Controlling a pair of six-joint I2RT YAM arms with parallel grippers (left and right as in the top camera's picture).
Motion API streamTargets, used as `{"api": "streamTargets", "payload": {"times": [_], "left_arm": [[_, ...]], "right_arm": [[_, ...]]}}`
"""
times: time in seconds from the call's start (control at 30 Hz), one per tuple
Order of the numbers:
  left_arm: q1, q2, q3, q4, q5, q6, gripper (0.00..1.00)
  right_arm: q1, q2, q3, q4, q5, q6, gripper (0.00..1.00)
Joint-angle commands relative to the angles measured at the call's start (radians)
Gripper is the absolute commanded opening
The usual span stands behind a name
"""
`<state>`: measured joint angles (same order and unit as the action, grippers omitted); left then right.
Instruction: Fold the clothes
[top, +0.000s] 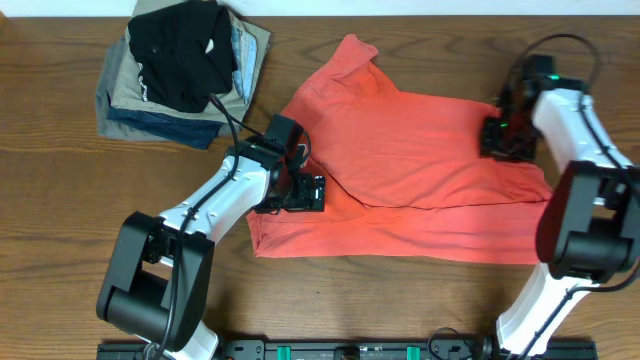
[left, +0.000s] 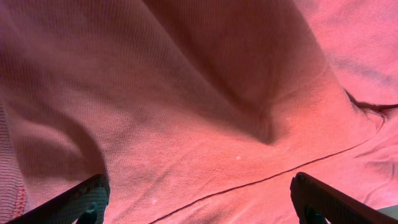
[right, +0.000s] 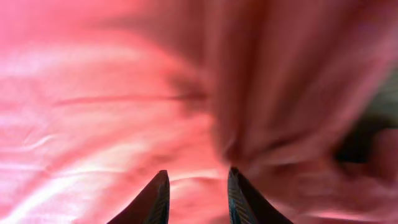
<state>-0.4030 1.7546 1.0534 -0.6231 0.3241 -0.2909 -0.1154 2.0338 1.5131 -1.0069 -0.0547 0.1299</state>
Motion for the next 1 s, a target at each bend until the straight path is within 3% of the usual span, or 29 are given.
{"api": "streamTargets", "payload": {"times": [0.0,0.13,0.2,0.33,0.4,0.67,0.8,0.97], "left_arm": [[0.000,0.010,-0.010,-0.002,0.005,0.002,0.94],[0.000,0.010,-0.010,-0.001,0.005,0.002,0.94],[0.000,0.010,-0.010,-0.001,0.004,0.002,0.94],[0.000,0.010,-0.010,-0.001,0.004,0.002,0.94],[0.000,0.010,-0.010,0.000,0.004,0.002,0.94],[0.000,0.010,-0.010,0.003,0.004,0.002,0.94],[0.000,0.010,-0.010,0.007,0.004,0.002,0.94],[0.000,0.010,-0.010,0.006,0.004,0.002,0.94]], "right_arm": [[0.038,-0.024,-0.002,-0.008,0.158,0.066,0.31],[0.008,-0.048,0.032,-0.040,0.238,0.144,0.33],[-0.024,-0.069,0.048,-0.040,0.233,0.147,0.45],[-0.111,-0.115,0.061,-0.003,0.170,0.147,0.83],[-0.164,-0.126,0.061,0.026,0.113,0.146,0.89],[-0.335,-0.048,0.060,0.114,-0.230,-0.007,0.75],[-0.330,0.042,0.060,0.109,-0.281,-0.016,0.59],[-0.293,0.122,0.060,0.126,-0.294,-0.032,0.58]]}}
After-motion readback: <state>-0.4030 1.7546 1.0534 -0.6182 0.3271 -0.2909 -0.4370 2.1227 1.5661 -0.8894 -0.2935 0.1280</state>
